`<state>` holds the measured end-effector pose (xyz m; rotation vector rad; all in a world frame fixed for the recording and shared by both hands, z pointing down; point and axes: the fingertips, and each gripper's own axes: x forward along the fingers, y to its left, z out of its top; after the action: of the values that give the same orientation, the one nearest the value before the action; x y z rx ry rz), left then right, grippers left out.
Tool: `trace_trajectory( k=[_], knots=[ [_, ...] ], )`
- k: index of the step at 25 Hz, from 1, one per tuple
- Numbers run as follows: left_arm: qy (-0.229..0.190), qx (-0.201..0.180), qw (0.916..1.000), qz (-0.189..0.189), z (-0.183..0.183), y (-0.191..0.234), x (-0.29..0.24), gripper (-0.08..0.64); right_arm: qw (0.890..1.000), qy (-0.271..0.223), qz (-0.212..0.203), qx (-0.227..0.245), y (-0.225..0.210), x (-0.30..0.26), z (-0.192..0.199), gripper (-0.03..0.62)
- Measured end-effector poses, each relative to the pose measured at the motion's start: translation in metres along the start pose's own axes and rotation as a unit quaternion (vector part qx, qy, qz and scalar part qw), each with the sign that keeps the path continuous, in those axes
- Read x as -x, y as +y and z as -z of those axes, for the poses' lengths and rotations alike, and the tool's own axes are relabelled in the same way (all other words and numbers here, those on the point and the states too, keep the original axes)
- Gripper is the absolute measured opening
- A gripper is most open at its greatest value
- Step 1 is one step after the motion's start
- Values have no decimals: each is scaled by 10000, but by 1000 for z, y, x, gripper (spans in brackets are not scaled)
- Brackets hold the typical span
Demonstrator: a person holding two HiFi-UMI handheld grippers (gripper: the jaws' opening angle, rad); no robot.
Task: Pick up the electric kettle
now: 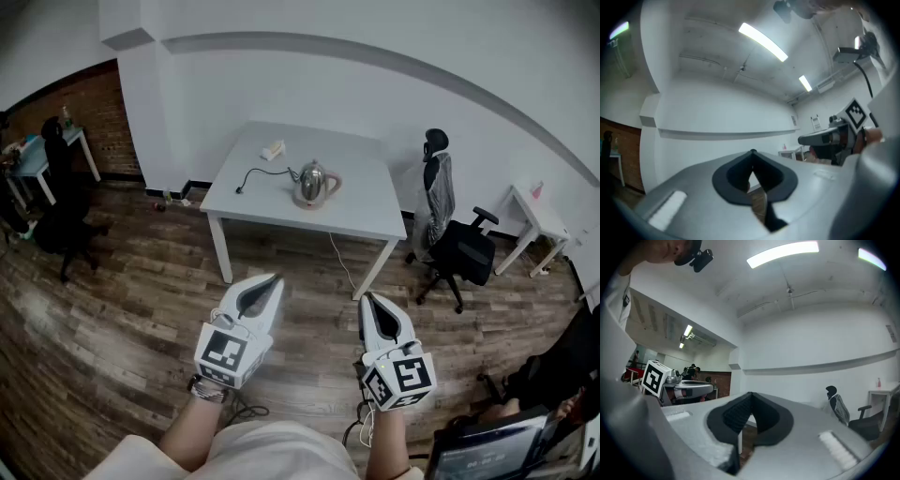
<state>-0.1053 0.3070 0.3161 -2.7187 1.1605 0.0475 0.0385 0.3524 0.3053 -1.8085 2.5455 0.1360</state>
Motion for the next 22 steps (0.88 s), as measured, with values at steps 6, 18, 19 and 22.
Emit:
trace_trajectory(
  k=[6, 18, 19, 22],
  knots=[
    [12, -17, 10000, -5, 1, -3, 4, 8, 9994, -303, -55, -140, 4, 5, -7, 3],
    [109, 7, 9999, 22, 6, -6, 7, 8, 9990, -263, -345, -87, 16, 8, -13, 3],
    [124, -3, 9999, 29, 7, -6, 6, 8, 9990, -264, -348, -57, 16, 7, -14, 3],
    [181, -36, 9998, 51, 8, -5, 4, 8, 9990, -272, -361, -74, 14, 4, -15, 3]
  ],
)
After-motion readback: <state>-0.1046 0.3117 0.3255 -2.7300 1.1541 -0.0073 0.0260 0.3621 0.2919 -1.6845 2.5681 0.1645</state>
